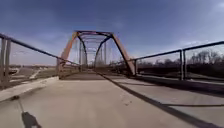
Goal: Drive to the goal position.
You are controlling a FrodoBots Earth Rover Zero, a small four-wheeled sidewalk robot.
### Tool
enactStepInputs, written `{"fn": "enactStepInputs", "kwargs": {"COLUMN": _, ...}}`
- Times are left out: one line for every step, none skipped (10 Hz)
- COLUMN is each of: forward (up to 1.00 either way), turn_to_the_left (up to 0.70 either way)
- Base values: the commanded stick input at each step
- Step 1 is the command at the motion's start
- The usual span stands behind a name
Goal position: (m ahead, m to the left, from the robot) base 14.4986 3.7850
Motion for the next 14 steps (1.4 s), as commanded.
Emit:
{"fn": "enactStepInputs", "kwargs": {"forward": 0.85, "turn_to_the_left": 0.00}}
{"fn": "enactStepInputs", "kwargs": {"forward": 0.85, "turn_to_the_left": 0.02}}
{"fn": "enactStepInputs", "kwargs": {"forward": 0.85, "turn_to_the_left": 0.24}}
{"fn": "enactStepInputs", "kwargs": {"forward": 0.85, "turn_to_the_left": 0.34}}
{"fn": "enactStepInputs", "kwargs": {"forward": 0.85, "turn_to_the_left": 0.11}}
{"fn": "enactStepInputs", "kwargs": {"forward": 0.85, "turn_to_the_left": 0.00}}
{"fn": "enactStepInputs", "kwargs": {"forward": 0.85, "turn_to_the_left": 0.00}}
{"fn": "enactStepInputs", "kwargs": {"forward": 0.85, "turn_to_the_left": 0.00}}
{"fn": "enactStepInputs", "kwargs": {"forward": 0.85, "turn_to_the_left": 0.00}}
{"fn": "enactStepInputs", "kwargs": {"forward": 0.85, "turn_to_the_left": 0.00}}
{"fn": "enactStepInputs", "kwargs": {"forward": 0.85, "turn_to_the_left": 0.00}}
{"fn": "enactStepInputs", "kwargs": {"forward": 0.85, "turn_to_the_left": 0.00}}
{"fn": "enactStepInputs", "kwargs": {"forward": 0.85, "turn_to_the_left": 0.00}}
{"fn": "enactStepInputs", "kwargs": {"forward": 0.85, "turn_to_the_left": 0.00}}
